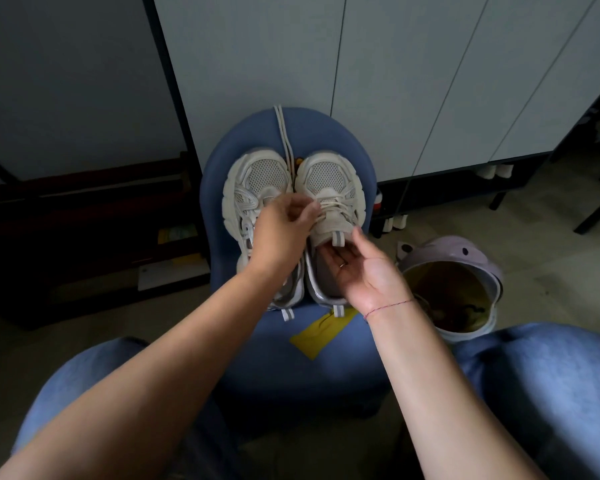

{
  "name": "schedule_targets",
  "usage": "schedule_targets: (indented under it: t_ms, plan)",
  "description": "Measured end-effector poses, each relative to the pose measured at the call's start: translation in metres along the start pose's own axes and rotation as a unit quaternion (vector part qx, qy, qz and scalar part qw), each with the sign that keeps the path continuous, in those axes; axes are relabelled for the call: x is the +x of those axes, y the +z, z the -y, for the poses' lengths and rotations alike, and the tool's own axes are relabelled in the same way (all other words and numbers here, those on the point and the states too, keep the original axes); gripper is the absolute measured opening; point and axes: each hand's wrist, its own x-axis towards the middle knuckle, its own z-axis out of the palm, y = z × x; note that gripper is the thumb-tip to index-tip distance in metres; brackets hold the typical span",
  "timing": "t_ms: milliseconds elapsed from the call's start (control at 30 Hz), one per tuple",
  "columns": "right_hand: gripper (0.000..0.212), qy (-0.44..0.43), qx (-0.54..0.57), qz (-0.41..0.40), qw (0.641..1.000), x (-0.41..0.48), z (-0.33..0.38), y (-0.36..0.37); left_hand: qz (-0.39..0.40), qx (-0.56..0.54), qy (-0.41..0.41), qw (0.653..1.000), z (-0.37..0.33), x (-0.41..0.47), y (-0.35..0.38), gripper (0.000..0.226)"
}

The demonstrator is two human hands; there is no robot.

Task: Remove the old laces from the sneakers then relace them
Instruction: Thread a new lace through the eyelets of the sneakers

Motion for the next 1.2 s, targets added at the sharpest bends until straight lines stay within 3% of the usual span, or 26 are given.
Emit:
schedule_targets:
  t_ms: [100,167,233,300,367,433,533,600,667,767,967,1200]
  plan:
    - [0.028,0.008,-0.009,-0.008,1.0,-0.002,0.007,-0.002,-0.01,-0.135,-0.149,0.98,-0.005,-0.02,0.002,0.031]
    - [0.027,0.02,-0.058,-0.022,0.998,-0.003,0.01,-0.007,0.047,-0.245,-0.312,0.917,-0.011,-0.033,0.004,0.04]
    - [0.026,0.027,-0.132,-0.043,0.99,-0.003,0.013,-0.014,0.085,-0.332,-0.419,0.841,-0.012,-0.04,0.01,0.043]
    - [0.027,0.012,-0.218,-0.061,0.974,-0.003,0.015,-0.02,0.097,-0.382,-0.461,0.795,-0.009,-0.038,0.018,0.048]
    - [0.029,-0.041,-0.297,-0.085,0.95,-0.002,0.018,-0.022,0.106,-0.414,-0.472,0.771,-0.006,-0.031,0.024,0.058]
    - [0.031,-0.124,-0.416,-0.122,0.892,0.003,0.024,-0.028,0.1,-0.437,-0.469,0.761,-0.005,-0.025,0.03,0.061]
    - [0.037,-0.251,-0.61,-0.155,0.735,0.011,0.04,-0.03,0.05,-0.46,-0.454,0.761,-0.003,-0.022,0.041,0.053]
    - [0.029,-0.316,-0.643,-0.119,0.688,0.015,0.05,-0.021,0.03,-0.493,-0.439,0.751,-0.003,-0.024,0.049,0.047]
    - [0.013,-0.329,-0.636,-0.039,0.696,0.023,0.054,-0.011,0.026,-0.537,-0.432,0.724,-0.003,-0.026,0.053,0.043]
    - [0.021,-0.276,-0.654,0.056,0.702,0.041,0.056,-0.007,0.041,-0.552,-0.428,0.714,-0.001,-0.026,0.051,0.047]
    - [0.022,-0.282,-0.63,0.087,0.719,0.047,0.058,-0.005,0.055,-0.531,-0.423,0.732,0.003,-0.025,0.051,0.05]
    - [0.013,-0.279,-0.593,0.022,0.755,0.057,0.054,-0.013,0.063,-0.525,-0.424,0.735,0.005,-0.028,0.049,0.042]
